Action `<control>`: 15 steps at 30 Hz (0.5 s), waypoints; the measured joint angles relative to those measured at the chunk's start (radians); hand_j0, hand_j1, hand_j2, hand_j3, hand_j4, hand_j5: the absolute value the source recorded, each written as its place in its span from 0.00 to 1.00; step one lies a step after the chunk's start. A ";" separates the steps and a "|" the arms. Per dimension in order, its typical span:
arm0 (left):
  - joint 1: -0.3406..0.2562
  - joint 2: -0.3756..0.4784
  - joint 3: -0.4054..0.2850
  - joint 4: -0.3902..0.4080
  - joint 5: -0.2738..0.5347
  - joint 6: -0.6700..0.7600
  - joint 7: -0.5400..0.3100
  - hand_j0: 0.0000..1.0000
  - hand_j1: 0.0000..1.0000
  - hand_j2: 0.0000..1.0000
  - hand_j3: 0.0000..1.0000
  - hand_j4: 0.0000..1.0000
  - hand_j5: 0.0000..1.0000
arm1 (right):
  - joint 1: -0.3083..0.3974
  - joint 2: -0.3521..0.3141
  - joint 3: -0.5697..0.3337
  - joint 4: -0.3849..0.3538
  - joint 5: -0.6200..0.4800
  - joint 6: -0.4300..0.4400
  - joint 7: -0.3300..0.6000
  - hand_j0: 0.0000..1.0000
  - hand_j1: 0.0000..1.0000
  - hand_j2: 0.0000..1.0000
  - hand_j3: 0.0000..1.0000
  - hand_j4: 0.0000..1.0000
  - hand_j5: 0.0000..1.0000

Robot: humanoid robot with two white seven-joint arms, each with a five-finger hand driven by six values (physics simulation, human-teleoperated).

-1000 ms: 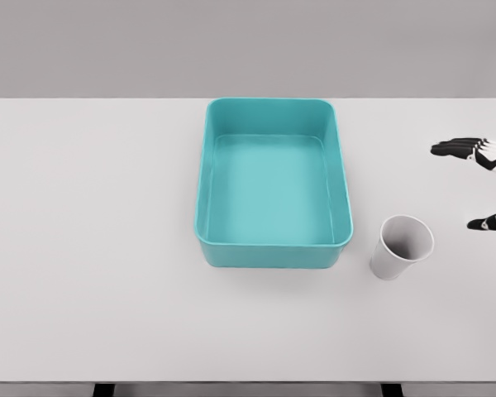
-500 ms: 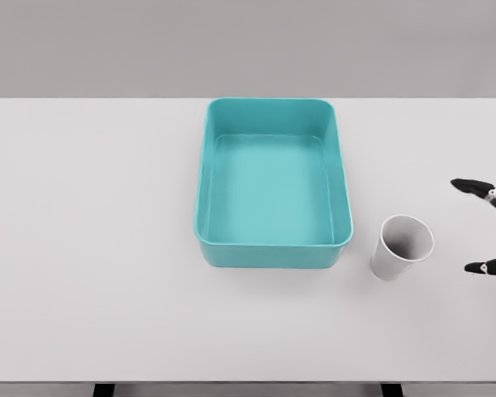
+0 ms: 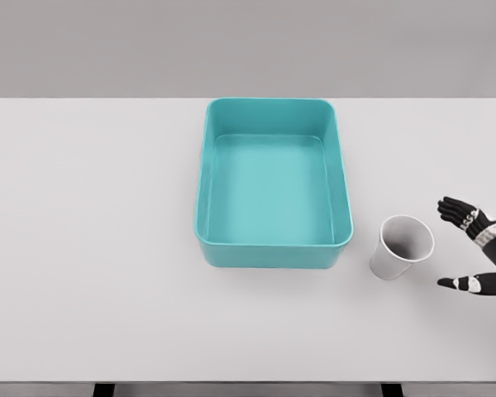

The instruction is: Put the paper cup into the basket with your right arm

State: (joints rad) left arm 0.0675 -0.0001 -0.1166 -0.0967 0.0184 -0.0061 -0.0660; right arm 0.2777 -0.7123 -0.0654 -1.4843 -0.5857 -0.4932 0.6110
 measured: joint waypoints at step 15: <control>0.000 0.000 0.000 0.000 0.000 0.000 0.000 1.00 1.00 1.00 1.00 1.00 1.00 | -0.032 0.108 -0.024 -0.018 -0.014 0.185 0.000 1.00 1.00 1.00 1.00 1.00 1.00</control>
State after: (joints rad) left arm 0.0675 -0.0001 -0.1166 -0.0967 0.0184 -0.0061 -0.0660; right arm 0.2454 -0.6045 -0.0889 -1.5024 -0.5994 -0.3078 0.6108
